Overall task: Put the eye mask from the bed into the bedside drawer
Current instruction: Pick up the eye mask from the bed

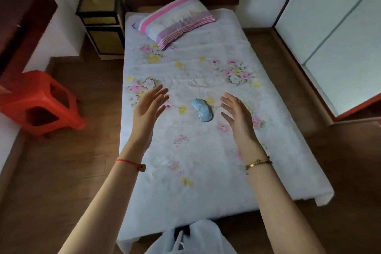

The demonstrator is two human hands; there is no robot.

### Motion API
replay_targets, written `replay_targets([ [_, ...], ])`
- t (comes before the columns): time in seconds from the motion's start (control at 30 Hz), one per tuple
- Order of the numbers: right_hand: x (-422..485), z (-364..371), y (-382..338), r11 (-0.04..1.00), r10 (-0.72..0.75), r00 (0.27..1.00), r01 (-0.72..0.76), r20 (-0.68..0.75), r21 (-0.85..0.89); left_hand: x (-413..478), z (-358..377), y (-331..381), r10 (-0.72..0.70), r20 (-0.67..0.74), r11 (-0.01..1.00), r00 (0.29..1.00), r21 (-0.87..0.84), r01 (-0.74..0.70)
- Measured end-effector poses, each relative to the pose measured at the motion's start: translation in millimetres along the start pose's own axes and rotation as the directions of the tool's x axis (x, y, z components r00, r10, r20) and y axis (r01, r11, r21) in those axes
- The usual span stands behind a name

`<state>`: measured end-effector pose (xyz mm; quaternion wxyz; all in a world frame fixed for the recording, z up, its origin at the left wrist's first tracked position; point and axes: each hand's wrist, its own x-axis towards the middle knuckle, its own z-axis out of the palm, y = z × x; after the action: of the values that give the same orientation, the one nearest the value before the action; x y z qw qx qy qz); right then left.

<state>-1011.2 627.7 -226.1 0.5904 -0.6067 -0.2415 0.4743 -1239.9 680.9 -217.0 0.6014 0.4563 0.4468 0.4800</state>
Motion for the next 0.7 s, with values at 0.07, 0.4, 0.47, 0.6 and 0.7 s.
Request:
replay_targets([
  [0.07, 21.1, -5.3, 5.1, 0.998, 0.053, 0.998, -0.053, -0.034, -0.021, 19.1, 10.3, -16.6, -0.058, 0.02, 0.998, 0.998, 0.035, 0.057],
  [0.4, 192.0, -41.8, 104.4, 0.945, 0.312, 0.941, -0.322, -0.132, -0.063, 145.5, 70.6, -144.2, -0.214, -0.001, 0.96, 0.977, 0.186, 0.211],
  [0.47, 231.8, -50.3, 143.4, 0.93, 0.358, 0.922, -0.367, -0.149, -0.033, 170.1, 81.9, -183.1, -0.23, -0.023, 0.955, 0.973, 0.188, 0.23],
  [0.6, 303.7, -68.1, 228.7, 0.877, 0.478, 0.862, -0.48, -0.169, 0.032, 208.8, 97.5, -270.0, -0.263, -0.059, 0.947, 0.963, 0.175, 0.27],
  [0.7, 347.8, -80.7, 287.2, 0.846, 0.53, 0.828, -0.532, -0.182, 0.04, 227.4, 100.7, -330.5, -0.281, -0.067, 0.943, 0.957, 0.167, 0.289],
])
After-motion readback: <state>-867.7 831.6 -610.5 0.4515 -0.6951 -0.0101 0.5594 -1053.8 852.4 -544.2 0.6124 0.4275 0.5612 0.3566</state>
